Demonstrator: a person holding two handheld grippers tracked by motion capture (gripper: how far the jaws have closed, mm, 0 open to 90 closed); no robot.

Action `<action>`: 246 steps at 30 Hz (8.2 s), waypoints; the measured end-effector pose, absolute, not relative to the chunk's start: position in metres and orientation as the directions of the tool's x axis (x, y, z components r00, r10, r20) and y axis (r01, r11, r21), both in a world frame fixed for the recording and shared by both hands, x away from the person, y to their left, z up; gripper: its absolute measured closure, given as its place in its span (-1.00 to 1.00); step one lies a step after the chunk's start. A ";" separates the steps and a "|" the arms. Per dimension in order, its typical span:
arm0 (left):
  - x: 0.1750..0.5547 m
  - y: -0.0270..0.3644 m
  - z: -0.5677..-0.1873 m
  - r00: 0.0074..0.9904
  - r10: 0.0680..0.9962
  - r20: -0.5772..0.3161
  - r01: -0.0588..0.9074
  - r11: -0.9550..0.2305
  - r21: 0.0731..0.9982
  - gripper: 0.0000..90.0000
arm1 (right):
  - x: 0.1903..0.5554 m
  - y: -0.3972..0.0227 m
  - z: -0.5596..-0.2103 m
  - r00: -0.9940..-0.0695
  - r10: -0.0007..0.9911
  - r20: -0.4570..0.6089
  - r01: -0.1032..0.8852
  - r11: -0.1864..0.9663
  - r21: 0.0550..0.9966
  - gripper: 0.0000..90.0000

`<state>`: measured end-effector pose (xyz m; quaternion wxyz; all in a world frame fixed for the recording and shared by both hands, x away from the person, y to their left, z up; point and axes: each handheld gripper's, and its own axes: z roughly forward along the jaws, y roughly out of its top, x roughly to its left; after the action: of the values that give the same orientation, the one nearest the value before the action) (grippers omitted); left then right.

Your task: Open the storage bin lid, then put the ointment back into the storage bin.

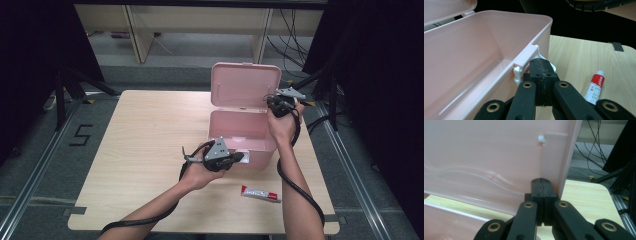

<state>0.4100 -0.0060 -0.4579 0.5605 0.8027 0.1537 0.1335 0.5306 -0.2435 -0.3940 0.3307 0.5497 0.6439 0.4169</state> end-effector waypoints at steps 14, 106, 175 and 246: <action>0.410 -0.006 -0.458 0.916 0.399 0.043 0.098 -0.325 0.941 0.99 | 0.501 -0.253 -0.382 -0.245 0.970 -0.009 0.426 0.116 0.897 0.92; 0.411 -0.008 -0.457 0.914 0.404 0.039 0.105 -0.328 0.939 0.98 | 0.372 -0.259 -0.446 -0.823 0.567 -0.012 0.522 0.766 0.375 0.41; 0.411 -0.009 -0.452 0.917 0.394 0.059 0.086 -0.341 0.936 0.85 | 0.381 -0.214 -0.465 -0.953 0.304 -0.004 0.304 0.952 0.038 0.58; 0.372 0.118 -0.439 0.848 0.527 0.061 0.121 -0.305 0.945 0.38 | 0.398 -0.217 -0.386 -0.972 0.234 -0.008 0.232 0.968 0.100 0.58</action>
<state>0.3715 0.1182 -0.4391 0.5523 0.7867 0.2059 0.1835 0.3977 -0.2169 -0.3862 0.0099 0.1175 0.9918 0.0490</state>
